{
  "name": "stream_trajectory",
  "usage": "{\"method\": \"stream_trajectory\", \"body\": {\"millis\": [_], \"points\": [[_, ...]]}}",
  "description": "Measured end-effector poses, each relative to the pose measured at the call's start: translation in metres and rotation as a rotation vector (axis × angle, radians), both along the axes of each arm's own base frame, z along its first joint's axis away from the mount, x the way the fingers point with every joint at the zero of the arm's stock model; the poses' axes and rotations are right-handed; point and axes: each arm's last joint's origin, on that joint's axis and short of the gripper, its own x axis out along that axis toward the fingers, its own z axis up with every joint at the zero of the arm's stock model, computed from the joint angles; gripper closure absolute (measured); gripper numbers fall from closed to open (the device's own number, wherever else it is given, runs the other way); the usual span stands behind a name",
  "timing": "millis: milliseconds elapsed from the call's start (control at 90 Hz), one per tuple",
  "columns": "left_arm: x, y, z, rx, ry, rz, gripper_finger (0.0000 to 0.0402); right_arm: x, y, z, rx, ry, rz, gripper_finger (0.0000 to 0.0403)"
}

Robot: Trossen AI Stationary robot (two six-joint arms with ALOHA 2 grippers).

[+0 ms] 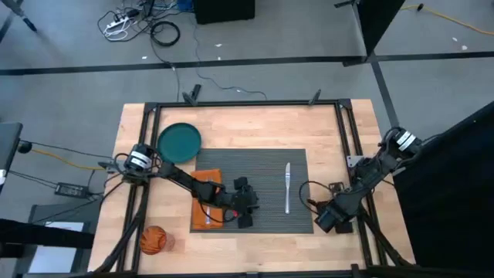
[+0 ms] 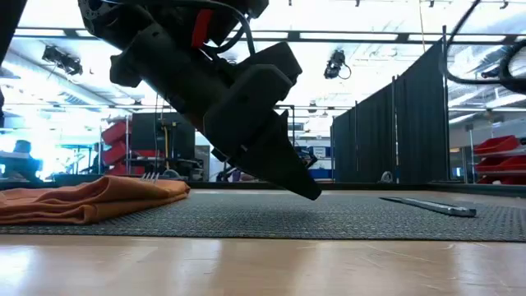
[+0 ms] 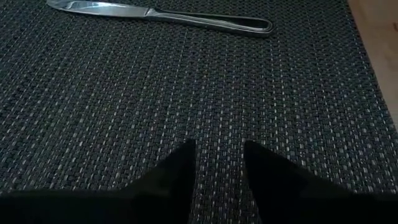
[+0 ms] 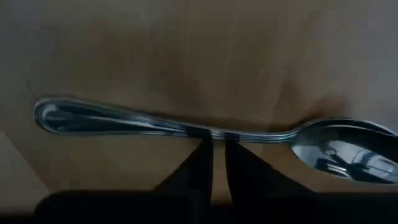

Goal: Set table place
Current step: Put the silver spoon on the gray placemat to right side of the silver knife

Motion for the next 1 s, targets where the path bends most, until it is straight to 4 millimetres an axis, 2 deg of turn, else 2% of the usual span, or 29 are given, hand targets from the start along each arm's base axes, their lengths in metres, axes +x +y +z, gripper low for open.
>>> {"method": "stream_trajectory", "body": {"millis": [133,378,578,644,767,1000], "points": [[0.000,0.000,0.000,-0.006,0.002,-0.008,0.0280,0.003,0.000,0.007,-0.033,0.002,-0.119,0.0383],[0.000,-0.001,0.000,-0.010,0.003,-0.015,0.0280,-0.009,-0.005,0.028,-0.178,-0.047,-0.672,0.0381],[0.000,-0.002,0.000,-0.008,0.003,-0.021,0.0280,-0.023,-0.004,0.044,-0.213,-0.302,-1.055,0.0343],[-0.001,-0.003,0.000,-0.002,0.003,-0.028,0.0280,-0.028,-0.003,0.042,-0.233,-0.365,-1.142,0.0325],[-0.001,-0.004,0.000,-0.002,0.006,-0.052,0.0280,-0.032,0.001,0.029,-0.256,-0.378,-1.248,0.0304],[-0.001,-0.005,0.000,-0.006,0.006,-0.060,0.0280,-0.029,0.007,0.006,-0.300,-0.418,-1.310,0.0301]]}}
